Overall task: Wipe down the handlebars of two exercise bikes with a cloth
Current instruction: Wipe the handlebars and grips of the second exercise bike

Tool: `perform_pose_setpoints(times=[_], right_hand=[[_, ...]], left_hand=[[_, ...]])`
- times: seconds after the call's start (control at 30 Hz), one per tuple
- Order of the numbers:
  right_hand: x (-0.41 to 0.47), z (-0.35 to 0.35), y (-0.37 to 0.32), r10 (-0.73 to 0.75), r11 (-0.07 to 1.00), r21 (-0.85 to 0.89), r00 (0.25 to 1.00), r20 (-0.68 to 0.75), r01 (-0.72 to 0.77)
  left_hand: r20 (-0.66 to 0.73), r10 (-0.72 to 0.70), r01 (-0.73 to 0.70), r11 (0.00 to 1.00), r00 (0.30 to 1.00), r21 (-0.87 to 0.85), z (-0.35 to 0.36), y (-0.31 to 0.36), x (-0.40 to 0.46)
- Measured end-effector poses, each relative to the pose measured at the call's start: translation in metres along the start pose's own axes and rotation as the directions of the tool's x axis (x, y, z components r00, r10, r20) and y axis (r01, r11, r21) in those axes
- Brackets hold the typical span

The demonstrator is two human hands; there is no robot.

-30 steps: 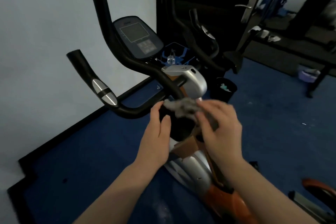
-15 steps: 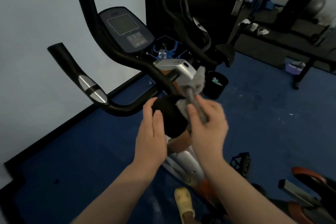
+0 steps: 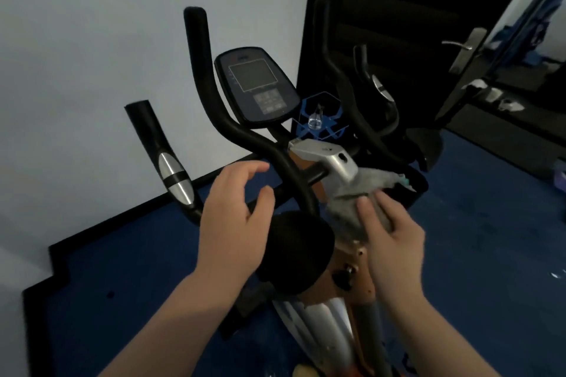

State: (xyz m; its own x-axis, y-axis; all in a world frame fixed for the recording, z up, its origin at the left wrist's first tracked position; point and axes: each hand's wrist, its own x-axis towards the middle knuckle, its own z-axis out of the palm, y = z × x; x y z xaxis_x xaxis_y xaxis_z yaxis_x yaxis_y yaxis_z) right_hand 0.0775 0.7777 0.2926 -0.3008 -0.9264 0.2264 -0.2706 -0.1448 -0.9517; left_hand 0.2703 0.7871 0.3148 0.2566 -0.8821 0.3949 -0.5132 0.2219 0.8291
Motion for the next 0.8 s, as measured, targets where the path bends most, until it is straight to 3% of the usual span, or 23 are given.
perform_pose_setpoints(times=[0.07,0.13,0.23,0.37,0.47,0.67,0.8], right_hand=[[0.013,0.017,0.0,-0.088,0.99,-0.085,0.965,0.247,0.112],[0.013,0.025,0.011,-0.139,0.982,-0.073,0.931,0.337,0.173],[0.014,0.021,0.025,-0.253,0.963,-0.01,0.912,0.324,0.27],[0.048,0.044,0.014,-0.474,0.851,-0.03,0.793,0.383,0.524],[0.067,0.068,0.003,-0.559,0.791,-0.029,0.742,0.369,0.611],[0.052,0.032,0.027,-0.52,0.826,0.017,0.751,0.408,0.563],[0.079,0.066,0.001,-0.551,0.777,0.004,0.677,0.488,0.63]], left_hand=[[0.053,-0.087,0.086,0.996,0.995,0.023,0.009,0.0,0.012],[0.115,-0.17,0.159,0.982,0.979,0.103,0.017,-0.006,0.014],[0.107,-0.222,0.186,0.943,0.969,0.275,0.024,-0.014,0.008],[0.09,-0.243,0.198,0.916,0.966,0.35,0.026,-0.013,0.009],[0.114,-0.265,0.196,0.888,0.957,0.416,0.025,-0.009,0.011],[0.089,-0.313,0.251,0.876,0.946,0.411,0.023,-0.006,0.01],[0.093,-0.342,0.278,0.87,0.935,0.408,0.023,-0.005,0.009]])
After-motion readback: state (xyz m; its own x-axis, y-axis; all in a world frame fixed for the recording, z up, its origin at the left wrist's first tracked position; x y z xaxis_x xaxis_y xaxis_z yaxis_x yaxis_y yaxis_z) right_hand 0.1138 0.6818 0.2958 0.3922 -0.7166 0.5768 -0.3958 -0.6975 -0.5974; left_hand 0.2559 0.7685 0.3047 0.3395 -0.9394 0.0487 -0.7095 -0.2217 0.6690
